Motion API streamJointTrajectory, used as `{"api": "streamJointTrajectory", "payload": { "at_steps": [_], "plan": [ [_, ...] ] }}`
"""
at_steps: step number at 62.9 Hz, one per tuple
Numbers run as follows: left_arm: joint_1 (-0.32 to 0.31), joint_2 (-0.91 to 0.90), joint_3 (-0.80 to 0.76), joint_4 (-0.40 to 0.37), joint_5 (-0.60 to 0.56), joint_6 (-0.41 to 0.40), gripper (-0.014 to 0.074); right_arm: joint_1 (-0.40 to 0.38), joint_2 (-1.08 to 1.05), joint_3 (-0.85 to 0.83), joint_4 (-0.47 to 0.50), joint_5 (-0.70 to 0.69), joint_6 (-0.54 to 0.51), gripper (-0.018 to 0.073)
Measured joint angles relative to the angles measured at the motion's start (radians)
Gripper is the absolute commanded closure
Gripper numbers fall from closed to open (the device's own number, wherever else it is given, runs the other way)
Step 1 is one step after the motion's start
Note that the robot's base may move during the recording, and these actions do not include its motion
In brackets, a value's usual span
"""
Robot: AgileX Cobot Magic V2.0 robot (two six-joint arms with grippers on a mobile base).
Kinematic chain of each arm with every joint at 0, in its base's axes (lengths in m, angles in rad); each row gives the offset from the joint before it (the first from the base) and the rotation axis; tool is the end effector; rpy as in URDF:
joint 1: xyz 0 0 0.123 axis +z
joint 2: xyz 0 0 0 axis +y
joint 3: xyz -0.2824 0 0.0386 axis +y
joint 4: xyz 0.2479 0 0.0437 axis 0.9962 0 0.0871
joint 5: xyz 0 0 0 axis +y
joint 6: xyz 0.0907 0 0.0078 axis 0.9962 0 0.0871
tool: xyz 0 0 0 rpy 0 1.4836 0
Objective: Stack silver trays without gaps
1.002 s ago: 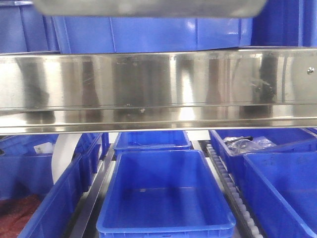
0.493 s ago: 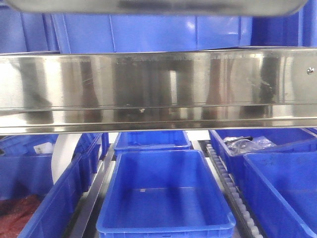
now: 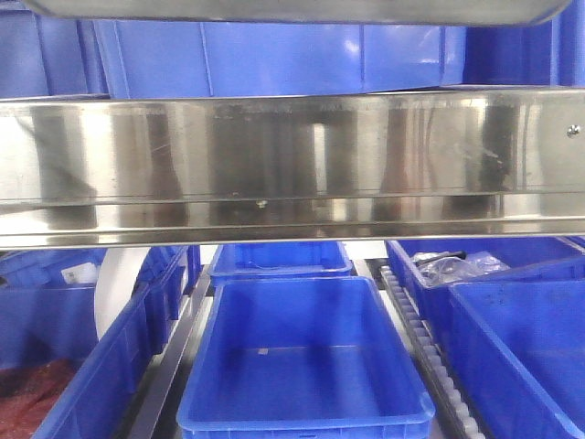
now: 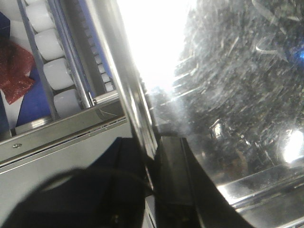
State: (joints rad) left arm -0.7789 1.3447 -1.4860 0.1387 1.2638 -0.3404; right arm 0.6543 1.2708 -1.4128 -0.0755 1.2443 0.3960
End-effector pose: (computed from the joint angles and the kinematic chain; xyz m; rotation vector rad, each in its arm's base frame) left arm 0.1933 -0.1739 0.4075 0.5738 2.5414 -0.2205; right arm 0.1948 0.1412 0.4054 -0.3409 2.5859 0.2844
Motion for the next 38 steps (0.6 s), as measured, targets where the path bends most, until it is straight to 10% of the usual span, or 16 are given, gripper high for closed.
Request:
{"api": "streamJointTrajectory", "payload": {
  "at_steps": [38],
  "plan": [
    [0.000,0.000,0.000,-0.002,0.000,0.000,0.0638,0.000,0.000,0.000,-0.002,0.000,0.000,0.0503]
  ]
}}
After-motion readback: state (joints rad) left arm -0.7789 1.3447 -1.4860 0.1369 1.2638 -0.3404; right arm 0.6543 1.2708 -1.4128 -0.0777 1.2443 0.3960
